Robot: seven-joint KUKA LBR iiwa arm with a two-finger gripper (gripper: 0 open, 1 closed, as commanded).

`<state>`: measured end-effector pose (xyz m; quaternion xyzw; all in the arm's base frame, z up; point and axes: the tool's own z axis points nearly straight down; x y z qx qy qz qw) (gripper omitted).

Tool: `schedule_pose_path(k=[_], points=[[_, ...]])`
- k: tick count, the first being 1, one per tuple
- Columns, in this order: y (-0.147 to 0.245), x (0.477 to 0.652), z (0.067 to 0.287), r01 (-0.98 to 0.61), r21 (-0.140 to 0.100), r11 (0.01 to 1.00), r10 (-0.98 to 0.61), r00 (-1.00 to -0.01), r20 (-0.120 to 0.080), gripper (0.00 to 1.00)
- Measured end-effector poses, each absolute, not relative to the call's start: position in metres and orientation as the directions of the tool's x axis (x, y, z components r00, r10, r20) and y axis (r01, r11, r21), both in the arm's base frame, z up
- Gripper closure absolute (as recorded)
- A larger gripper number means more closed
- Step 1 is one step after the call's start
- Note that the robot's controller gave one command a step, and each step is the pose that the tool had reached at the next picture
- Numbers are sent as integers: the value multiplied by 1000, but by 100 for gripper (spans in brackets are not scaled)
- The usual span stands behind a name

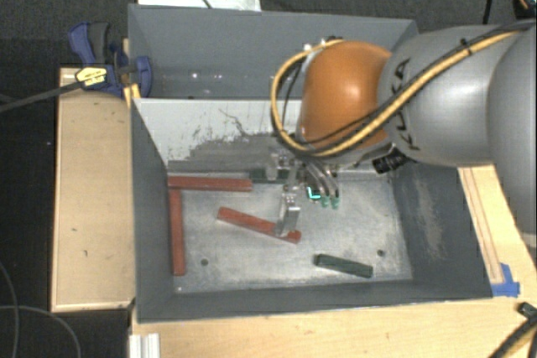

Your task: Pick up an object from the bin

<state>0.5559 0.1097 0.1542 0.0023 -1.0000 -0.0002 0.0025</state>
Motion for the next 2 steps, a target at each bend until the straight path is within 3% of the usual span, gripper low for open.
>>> schedule_pose_path(k=[1,2], points=[[103,533,66,112,-1,994,112,-994,7,0],[106,506,70,170,1,985,170,-985,1,0]])
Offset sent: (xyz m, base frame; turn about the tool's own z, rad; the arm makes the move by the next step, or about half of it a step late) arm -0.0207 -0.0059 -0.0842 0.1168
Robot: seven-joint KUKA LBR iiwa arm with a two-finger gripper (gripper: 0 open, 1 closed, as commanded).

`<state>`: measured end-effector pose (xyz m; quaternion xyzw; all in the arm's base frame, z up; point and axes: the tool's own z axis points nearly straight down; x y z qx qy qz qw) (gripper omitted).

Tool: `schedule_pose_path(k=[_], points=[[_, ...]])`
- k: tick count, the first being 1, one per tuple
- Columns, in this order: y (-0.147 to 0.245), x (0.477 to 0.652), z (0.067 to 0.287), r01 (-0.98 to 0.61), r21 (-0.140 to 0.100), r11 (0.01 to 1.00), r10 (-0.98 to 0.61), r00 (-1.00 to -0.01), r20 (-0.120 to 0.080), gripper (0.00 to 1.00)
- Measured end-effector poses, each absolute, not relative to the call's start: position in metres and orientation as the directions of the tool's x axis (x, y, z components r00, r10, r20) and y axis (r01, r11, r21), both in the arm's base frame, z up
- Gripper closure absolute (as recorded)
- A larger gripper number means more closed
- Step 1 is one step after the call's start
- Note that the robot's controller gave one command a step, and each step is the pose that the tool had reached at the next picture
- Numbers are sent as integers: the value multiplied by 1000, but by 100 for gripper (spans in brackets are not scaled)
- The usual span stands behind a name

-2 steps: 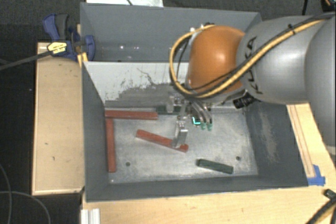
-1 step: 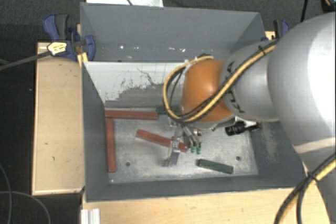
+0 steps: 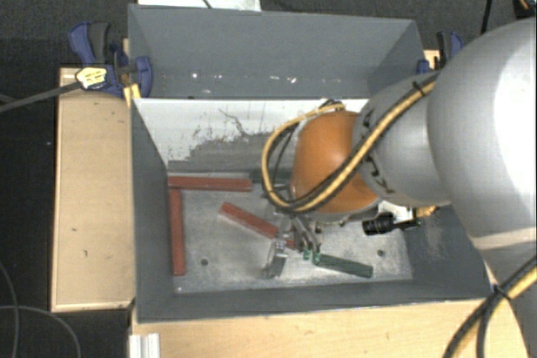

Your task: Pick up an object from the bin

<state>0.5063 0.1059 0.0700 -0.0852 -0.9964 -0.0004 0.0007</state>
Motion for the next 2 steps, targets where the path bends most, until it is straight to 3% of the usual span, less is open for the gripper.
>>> schedule_pose_path(k=[1,2], points=[[106,507,70,174,2,985,174,-985,-1,100],[109,511,215,184,4,983,184,-983,-9,100]])
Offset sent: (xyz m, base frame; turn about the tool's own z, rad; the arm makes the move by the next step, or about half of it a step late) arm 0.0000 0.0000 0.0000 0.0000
